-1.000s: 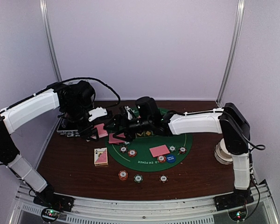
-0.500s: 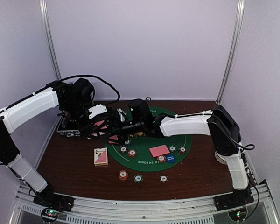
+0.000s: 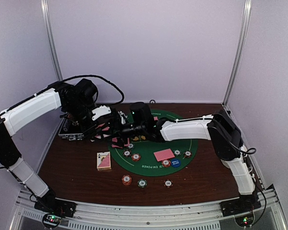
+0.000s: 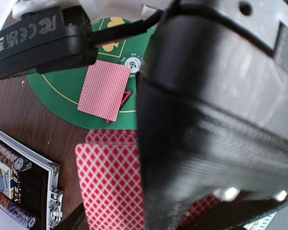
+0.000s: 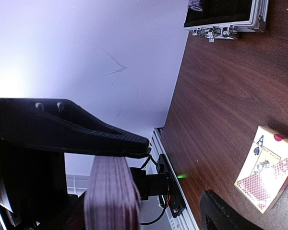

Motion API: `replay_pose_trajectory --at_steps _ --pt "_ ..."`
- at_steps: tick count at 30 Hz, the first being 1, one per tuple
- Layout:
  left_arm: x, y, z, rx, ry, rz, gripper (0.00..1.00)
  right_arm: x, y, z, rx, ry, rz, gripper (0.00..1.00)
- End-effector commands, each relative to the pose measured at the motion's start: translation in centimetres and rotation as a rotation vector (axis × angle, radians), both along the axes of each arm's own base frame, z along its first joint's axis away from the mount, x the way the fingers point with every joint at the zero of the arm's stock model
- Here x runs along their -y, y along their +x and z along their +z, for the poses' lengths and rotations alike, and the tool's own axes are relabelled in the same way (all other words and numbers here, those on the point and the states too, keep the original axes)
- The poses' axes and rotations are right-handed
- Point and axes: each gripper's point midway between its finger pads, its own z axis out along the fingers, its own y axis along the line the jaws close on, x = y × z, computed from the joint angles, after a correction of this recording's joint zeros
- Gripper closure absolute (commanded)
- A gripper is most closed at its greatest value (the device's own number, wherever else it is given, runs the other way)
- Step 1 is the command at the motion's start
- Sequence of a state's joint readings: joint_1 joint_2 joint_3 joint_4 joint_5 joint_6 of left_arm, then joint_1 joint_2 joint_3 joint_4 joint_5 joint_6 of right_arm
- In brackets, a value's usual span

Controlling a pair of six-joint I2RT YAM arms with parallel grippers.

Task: Distribute texas hold em gaming equipment

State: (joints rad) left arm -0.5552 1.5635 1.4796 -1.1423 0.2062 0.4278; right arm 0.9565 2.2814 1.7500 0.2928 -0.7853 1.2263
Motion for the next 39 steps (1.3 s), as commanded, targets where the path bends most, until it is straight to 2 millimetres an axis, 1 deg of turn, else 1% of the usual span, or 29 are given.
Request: replay_pose_trajectory --at_steps 1,4,9,12,19,26,32,39 --pt "0.7 0.4 1.5 0.03 -0.047 -0.003 1.0 0.5 1.0 -0.5 0.011 -0.009 -0.014 0.26" --pt "0.6 0.3 1.6 0.034 -0.05 -0.005 1.0 1.3 1.7 -0.8 0.012 -0.026 -0.031 0.31" --pt "0.6 0.3 1.6 0.032 -0.048 -0.005 1.0 2.5 2.3 -0.5 0.01 -0.02 -0.045 0.4" --pt "0.5 0.3 1.4 0.031 -0.041 -0.004 1.0 2.9 2.2 0.1 0.013 -0.011 -0.043 0.45" --pt "0.1 0.2 0.9 0.031 -0.022 -0.004 1.0 3.4 1.7 1.8 0.017 0.035 -0.039 0.53" --pt "0.0 0.1 0.6 0.029 -0.011 -0.005 1.0 3.6 1.4 2.6 0.012 0.053 -0.027 0.6" --pt "-0.1 0.2 0.6 0.028 -0.009 -0.004 1.0 4.3 1.8 2.8 0.023 0.045 -0.03 0.65" --pt "-0.1 0.1 0.6 0.028 -0.011 -0.005 1.0 5.0 1.7 2.9 0.035 0.03 -0.031 0.66"
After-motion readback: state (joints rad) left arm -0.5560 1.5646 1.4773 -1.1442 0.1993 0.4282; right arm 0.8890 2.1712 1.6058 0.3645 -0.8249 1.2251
